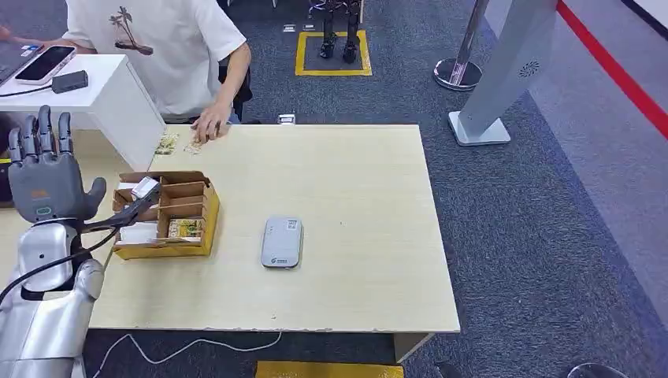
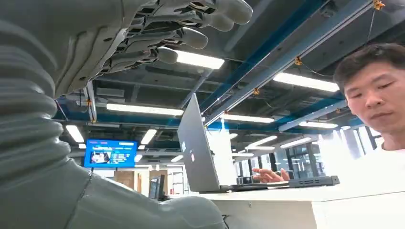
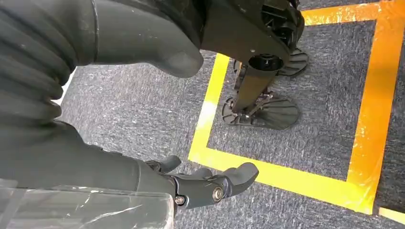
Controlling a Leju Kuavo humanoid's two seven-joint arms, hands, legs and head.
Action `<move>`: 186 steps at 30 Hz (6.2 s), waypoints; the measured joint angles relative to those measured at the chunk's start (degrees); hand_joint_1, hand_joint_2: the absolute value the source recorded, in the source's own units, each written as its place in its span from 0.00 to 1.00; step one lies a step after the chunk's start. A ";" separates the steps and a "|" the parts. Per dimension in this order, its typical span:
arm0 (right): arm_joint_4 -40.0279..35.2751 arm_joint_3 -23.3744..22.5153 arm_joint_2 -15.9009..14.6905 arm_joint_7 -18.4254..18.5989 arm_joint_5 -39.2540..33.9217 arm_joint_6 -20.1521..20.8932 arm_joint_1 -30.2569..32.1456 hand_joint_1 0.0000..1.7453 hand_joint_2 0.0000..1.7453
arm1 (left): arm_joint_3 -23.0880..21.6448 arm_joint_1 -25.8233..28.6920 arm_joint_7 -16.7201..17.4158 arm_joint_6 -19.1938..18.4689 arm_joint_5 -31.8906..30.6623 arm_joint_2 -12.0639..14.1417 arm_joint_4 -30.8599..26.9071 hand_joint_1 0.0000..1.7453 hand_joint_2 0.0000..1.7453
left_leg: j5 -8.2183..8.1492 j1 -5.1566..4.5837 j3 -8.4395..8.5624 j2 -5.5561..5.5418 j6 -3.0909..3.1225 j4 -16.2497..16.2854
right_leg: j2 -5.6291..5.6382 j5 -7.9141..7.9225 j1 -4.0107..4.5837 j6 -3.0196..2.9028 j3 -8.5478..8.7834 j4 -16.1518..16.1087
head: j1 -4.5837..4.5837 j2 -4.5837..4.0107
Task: Pass the card to the sensor for recognition and then transmit it.
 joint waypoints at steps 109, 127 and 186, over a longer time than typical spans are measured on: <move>-0.33 -8.28 -0.07 -2.05 -3.17 0.00 2.71 0.00 1.00 | -7.04 24.49 -12.13 -11.89 2.51 -0.98 -19.91 0.00 1.00 | -0.01 -0.03 -0.21 0.19 0.08 0.01 | 0.14 0.05 -0.01 0.03 -0.19 -0.04 | 0.04 0.00; -0.52 -8.59 -0.04 -2.05 -1.79 0.00 2.68 0.00 1.00 | 2.14 25.76 -7.76 -14.01 0.00 -0.11 -20.14 0.00 1.00 | 0.00 0.00 -0.21 0.17 0.07 0.00 | 0.12 0.04 0.00 0.03 -0.20 -0.04 | 0.02 0.00; -0.50 -7.76 -0.07 -2.16 -0.20 0.00 1.80 0.00 1.00 | -8.66 2.33 -11.04 -21.92 6.62 -4.92 -4.77 0.00 1.00 | 0.04 -0.01 -0.22 0.07 0.05 0.02 | 0.08 0.08 0.01 -0.02 -0.22 -0.03 | 0.02 0.00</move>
